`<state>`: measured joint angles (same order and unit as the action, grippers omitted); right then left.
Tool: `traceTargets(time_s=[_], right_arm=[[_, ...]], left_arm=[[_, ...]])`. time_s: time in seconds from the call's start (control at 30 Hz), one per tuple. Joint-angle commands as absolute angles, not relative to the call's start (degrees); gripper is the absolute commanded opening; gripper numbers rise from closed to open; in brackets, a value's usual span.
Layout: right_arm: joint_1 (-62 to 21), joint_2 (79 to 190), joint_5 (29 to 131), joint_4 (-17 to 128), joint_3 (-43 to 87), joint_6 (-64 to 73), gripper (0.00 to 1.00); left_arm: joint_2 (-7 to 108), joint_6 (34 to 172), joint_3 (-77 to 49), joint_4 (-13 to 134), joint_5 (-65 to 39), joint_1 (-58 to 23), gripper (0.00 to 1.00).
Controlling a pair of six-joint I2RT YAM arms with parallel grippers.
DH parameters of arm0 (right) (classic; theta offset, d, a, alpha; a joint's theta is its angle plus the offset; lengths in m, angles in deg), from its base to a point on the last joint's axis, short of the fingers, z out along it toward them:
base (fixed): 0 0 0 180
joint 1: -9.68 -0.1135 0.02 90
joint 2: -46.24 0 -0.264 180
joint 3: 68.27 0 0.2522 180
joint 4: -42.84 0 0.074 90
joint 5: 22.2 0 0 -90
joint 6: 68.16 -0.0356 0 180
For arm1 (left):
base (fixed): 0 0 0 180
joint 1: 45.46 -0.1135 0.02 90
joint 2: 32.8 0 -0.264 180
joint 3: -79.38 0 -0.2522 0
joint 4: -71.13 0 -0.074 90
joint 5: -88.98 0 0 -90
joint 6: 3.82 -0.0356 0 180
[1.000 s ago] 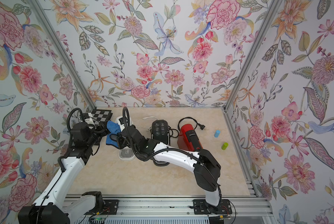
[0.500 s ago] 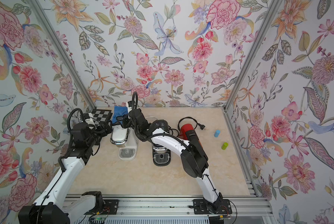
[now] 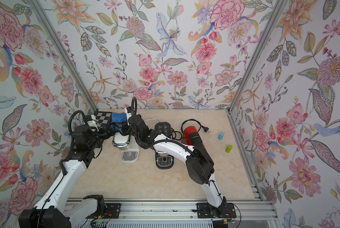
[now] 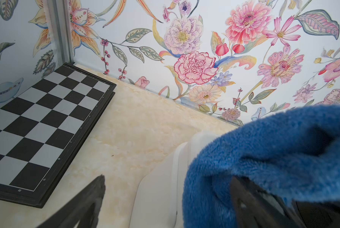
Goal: Wipe the surface of a coffee machine
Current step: Wipe the dirt from the surface of the coffee machine.
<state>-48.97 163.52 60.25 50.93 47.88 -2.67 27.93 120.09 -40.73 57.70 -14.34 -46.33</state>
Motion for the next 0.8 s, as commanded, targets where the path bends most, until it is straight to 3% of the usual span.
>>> traceTargets(time_s=[0.0,0.33,0.77], right_arm=[[-52.40,159.43,59.26,54.75,43.65,-0.76,0.00],[-54.02,154.29,56.53,54.01,38.46,0.74,0.00],[-45.94,167.12,61.06,53.80,51.20,-0.66,0.00]], left_arm=[[27.49,120.54,-41.58,59.12,-15.13,-46.04,0.99],[27.81,119.88,-41.60,58.89,-14.80,-44.85,0.99],[28.62,119.49,-41.33,58.77,-15.17,-44.67,0.99]])
